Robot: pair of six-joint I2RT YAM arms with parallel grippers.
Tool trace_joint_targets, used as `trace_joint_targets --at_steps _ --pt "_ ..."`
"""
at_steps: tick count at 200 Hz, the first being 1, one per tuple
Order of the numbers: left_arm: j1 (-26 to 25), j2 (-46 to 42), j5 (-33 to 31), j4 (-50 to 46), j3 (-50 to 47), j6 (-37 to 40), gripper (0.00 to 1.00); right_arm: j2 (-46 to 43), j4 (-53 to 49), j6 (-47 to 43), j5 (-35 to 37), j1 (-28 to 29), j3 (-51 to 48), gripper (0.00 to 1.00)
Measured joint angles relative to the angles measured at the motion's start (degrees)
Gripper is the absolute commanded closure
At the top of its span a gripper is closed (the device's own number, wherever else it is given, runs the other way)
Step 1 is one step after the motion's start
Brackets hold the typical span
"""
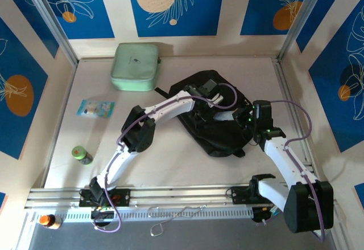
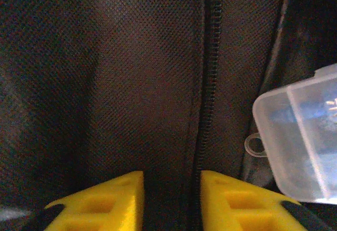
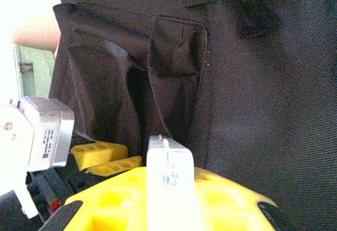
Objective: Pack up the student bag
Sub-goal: Open the student bag at the center of the table, then place the loose stationery in the student bag.
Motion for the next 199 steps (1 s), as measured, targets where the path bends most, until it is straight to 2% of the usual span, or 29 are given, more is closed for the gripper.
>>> trace_joint_targets --at_steps 30,63,125,166,199 --pt "-0.9 0.0 -2.5 -0.1 0.1 0.3 0.91 -0.4 0.3 0.0 0.1 0.0 -0.5 0.94" --pt "-0.8 -1.3 -2.8 1.2 -1.8 -0.3 0.96 -0.7 2.9 -0.1 -0.1 0.0 -1.8 0.94" --pt "0.5 -8.1 0.9 7.3 -10.7 -2.6 0.97 0.3 14.9 0.0 -0.9 0.0 -6.5 0.92" --pt "0.9 -11.8 3.9 10.8 -14.5 -3.2 0.97 6.4 23.1 3.1 -1.4 1.1 -6.6 0.91" --pt "1.2 -12.2 5.7 11.9 -15.0 -4.2 0.96 12.6 30.8 6.5 -1.8 4.0 -6.4 0.85"
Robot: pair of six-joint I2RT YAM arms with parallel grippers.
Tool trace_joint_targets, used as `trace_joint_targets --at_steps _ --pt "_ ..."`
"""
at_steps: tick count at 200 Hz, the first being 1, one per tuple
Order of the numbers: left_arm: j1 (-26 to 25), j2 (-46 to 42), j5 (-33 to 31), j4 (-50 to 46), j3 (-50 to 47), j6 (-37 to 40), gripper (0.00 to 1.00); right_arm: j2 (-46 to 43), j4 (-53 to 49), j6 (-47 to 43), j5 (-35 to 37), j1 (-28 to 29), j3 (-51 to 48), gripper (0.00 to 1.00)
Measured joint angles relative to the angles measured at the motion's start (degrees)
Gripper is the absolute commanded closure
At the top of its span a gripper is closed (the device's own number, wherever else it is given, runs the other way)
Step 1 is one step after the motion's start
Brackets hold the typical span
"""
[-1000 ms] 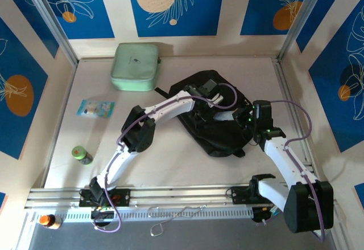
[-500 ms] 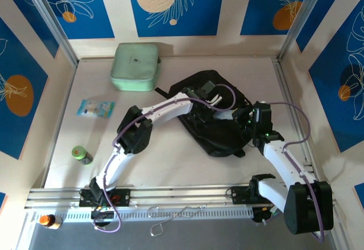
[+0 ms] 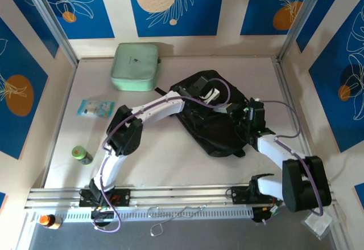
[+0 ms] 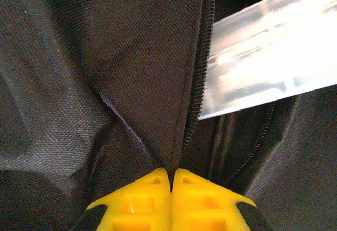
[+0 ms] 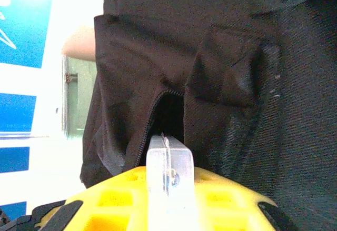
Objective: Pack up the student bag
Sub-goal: Place the loose stationery in the student bag.
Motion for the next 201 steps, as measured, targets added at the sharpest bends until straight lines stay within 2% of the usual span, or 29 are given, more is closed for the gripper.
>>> trace_joint_targets --at_steps 27,55,81,98,115,175,201 --pt "0.3 -0.5 0.7 1.0 -1.0 -0.3 0.95 4.8 2.3 0.7 -1.3 1.6 2.4 0.69" --pt "0.9 -1.2 1.7 2.0 -2.2 -0.7 0.94 7.6 -2.0 0.1 -4.9 -0.1 3.9 0.49" --pt "1.4 -1.9 2.7 3.0 -3.4 -1.4 0.94 6.5 -7.2 -1.6 -8.9 -4.5 4.2 0.42" --pt "1.7 -2.2 3.3 3.4 -3.8 -1.6 0.93 4.3 -11.0 -3.2 -11.3 -7.1 4.3 0.44" --pt "1.8 -2.3 3.7 3.6 -3.8 -1.6 0.93 2.5 -14.5 -4.8 -13.4 -8.6 4.7 0.51" --pt "1.9 -2.4 4.5 3.7 -3.9 -1.6 0.93 3.2 -20.0 -8.8 -18.0 -8.8 8.7 0.82" --pt "2.0 -2.4 4.7 3.8 -4.0 -1.6 0.93 6.6 -19.9 -9.5 -19.4 -7.9 12.2 0.87"
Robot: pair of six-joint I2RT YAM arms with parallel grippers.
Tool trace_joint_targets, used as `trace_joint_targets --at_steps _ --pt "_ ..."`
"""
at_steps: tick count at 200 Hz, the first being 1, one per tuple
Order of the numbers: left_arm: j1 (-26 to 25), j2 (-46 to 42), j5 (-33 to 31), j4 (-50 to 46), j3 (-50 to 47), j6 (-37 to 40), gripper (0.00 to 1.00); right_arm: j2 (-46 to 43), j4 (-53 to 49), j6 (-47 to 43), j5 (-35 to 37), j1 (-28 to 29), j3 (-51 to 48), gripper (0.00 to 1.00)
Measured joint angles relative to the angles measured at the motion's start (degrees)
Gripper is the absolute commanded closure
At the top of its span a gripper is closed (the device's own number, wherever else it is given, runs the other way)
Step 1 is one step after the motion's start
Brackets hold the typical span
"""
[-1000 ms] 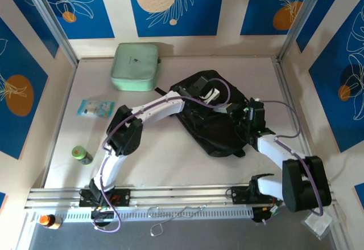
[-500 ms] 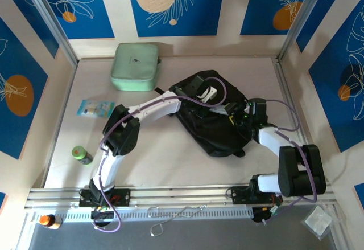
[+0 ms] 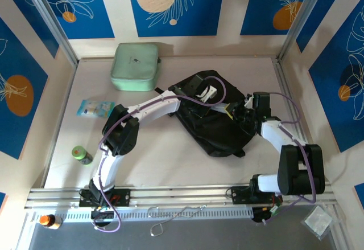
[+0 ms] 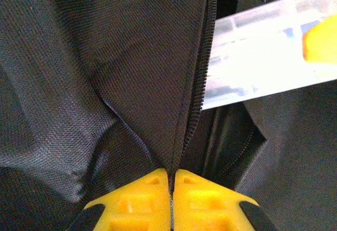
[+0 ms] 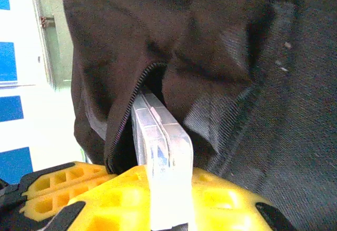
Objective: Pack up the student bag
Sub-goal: Place the loose stationery in the student bag, then close the student bag at the center of the table.
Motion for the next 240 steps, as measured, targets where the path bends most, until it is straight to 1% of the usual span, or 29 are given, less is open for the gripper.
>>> trace_joint_targets --at_steps 28,67,82,100,110,126,156,173,211,231,240 --pt "0.0 0.0 0.2 0.0 0.0 -0.2 0.93 5.3 0.9 -0.1 -0.8 2.5 3.6 0.89" --pt "0.2 0.0 0.6 0.2 0.0 -1.1 0.93 14.1 5.7 1.4 -3.1 4.9 7.8 0.90" --pt "0.6 0.0 0.9 0.3 -0.2 -1.6 0.93 16.2 7.8 2.4 -4.3 5.1 8.2 0.83" --pt "1.0 0.0 1.9 0.4 -0.5 -2.0 0.93 16.9 9.2 3.0 -5.0 5.2 8.2 0.70" --pt "1.1 0.0 2.4 0.5 -0.5 -2.1 0.93 16.5 9.0 3.5 -4.8 5.2 8.1 0.64" --pt "1.1 0.0 2.7 0.6 -0.5 -2.4 0.93 15.0 7.9 3.0 -4.2 4.7 7.4 0.61" --pt "1.1 0.0 3.0 0.6 -0.7 -2.6 0.93 9.9 5.1 2.4 -3.8 2.9 5.7 0.64" --pt "1.2 0.0 3.0 0.6 -0.9 -2.8 0.93 8.7 4.5 2.3 -3.7 2.3 5.2 0.65" --pt "1.3 0.0 3.2 0.6 -1.0 -2.8 0.93 9.3 4.3 2.3 -3.8 3.1 4.9 0.75" --pt "1.3 0.0 3.4 0.7 -1.1 -2.8 0.93 11.8 4.5 2.3 -3.7 4.1 6.2 0.79" --pt "1.4 0.0 3.5 0.7 -1.2 -2.9 0.91 13.2 4.5 2.4 -3.5 4.5 6.9 0.80"
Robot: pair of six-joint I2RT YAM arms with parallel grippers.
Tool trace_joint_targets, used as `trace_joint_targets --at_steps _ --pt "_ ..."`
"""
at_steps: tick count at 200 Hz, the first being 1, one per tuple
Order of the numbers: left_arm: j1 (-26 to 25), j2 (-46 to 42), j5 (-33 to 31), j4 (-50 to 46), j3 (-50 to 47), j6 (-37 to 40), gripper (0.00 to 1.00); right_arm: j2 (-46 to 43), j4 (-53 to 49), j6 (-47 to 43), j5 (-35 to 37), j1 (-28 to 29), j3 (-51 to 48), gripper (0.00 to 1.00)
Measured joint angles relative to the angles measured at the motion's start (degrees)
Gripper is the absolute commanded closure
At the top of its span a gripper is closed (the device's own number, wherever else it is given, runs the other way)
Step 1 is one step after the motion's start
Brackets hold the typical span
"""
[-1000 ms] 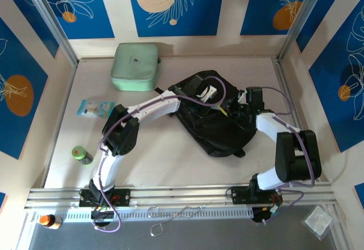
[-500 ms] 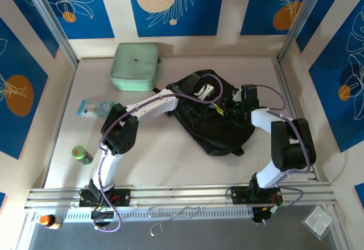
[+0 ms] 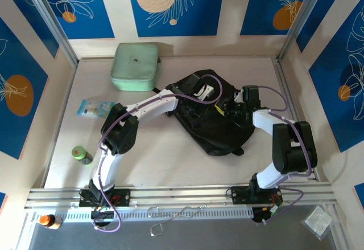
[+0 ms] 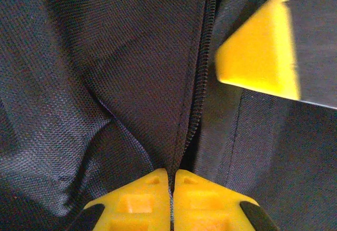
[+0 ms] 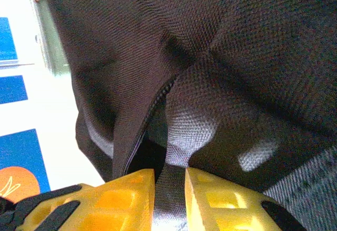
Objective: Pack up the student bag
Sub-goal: Close the student bag at the center of the table, then zip the student bag at the center of the table.
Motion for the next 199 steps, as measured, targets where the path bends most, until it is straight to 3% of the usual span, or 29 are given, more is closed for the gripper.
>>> trace_joint_targets --at_steps 30,53,103,164,199 --pt "0.4 -0.6 1.3 0.1 -0.6 -0.9 0.70 3.2 0.2 0.1 0.0 0.7 1.9 0.79" --pt "1.0 -3.5 2.1 0.2 -2.7 -2.1 0.54 1.8 -1.1 -1.0 0.7 0.7 1.9 0.73" --pt "5.3 -16.9 1.9 3.2 -11.5 -6.3 0.38 -8.9 -13.6 -12.2 6.6 1.8 5.1 0.56" --pt "14.0 -32.4 -3.4 10.3 -31.8 -14.1 0.06 -7.8 -30.4 -31.0 17.7 16.0 17.7 0.50" --pt "17.4 -37.7 -7.7 12.3 -39.8 -15.9 0.00 1.8 -37.6 -38.8 19.1 20.5 27.7 0.50"
